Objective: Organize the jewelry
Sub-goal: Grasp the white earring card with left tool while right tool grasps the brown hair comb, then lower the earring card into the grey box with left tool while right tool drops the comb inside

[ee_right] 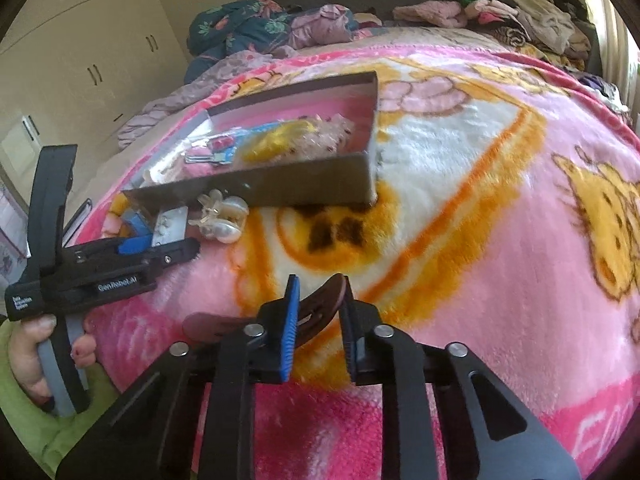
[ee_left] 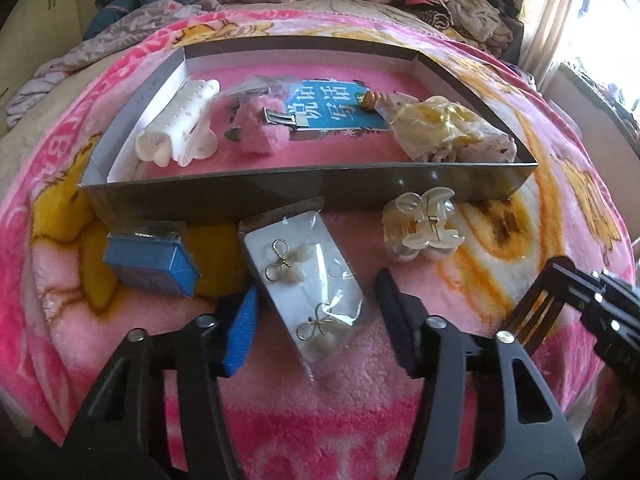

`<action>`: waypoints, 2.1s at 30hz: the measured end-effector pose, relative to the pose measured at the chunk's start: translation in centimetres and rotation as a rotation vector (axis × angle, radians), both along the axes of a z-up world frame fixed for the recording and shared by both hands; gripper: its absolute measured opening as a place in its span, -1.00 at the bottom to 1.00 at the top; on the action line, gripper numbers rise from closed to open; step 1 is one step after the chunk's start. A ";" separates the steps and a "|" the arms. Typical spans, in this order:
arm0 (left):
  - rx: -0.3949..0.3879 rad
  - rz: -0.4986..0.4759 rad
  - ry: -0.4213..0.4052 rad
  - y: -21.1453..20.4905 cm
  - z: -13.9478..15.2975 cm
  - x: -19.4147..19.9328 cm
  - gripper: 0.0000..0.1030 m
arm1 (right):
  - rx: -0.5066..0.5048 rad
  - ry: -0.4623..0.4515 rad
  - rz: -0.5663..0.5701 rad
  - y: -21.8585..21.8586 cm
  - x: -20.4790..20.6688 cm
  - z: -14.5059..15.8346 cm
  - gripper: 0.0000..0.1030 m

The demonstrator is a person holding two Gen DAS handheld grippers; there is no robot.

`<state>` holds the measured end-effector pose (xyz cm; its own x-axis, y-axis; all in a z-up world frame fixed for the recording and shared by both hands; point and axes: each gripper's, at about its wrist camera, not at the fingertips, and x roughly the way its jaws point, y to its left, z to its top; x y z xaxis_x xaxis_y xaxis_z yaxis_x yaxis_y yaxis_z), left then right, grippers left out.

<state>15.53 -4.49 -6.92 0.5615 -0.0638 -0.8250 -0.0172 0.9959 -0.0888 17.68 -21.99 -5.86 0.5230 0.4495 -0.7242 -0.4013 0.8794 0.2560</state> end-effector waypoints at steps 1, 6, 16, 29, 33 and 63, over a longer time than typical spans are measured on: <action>0.003 -0.003 -0.002 0.0 0.1 -0.1 -0.18 | 0.000 -0.008 0.009 0.1 0.0 0.3 -0.71; 0.000 -0.017 -0.011 0.2 0.6 -0.9 -0.26 | 0.015 -0.049 0.040 0.7 -0.3 1.7 -0.79; -0.033 -0.029 -0.057 0.9 2.8 -2.0 -0.40 | 0.019 -0.121 0.088 2.5 -0.4 5.0 -0.88; -0.063 -0.001 -0.119 3.3 6.1 -1.5 -0.40 | 0.024 -0.216 0.076 3.7 0.8 9.1 -0.89; -0.053 0.002 -0.129 3.8 6.9 -0.7 -0.40 | 0.032 -0.249 0.067 4.0 1.7 10.3 -0.89; -0.060 -0.061 -0.100 2.4 6.7 6.2 -0.39 | 0.023 -0.266 -0.082 4.1 11.6 9.9 -0.89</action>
<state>21.69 -2.11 -0.19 0.6347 -0.1480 -0.7584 0.0548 0.9876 -0.1469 29.23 -17.85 4.06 0.7290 0.4119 -0.5467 -0.3844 0.9072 0.1710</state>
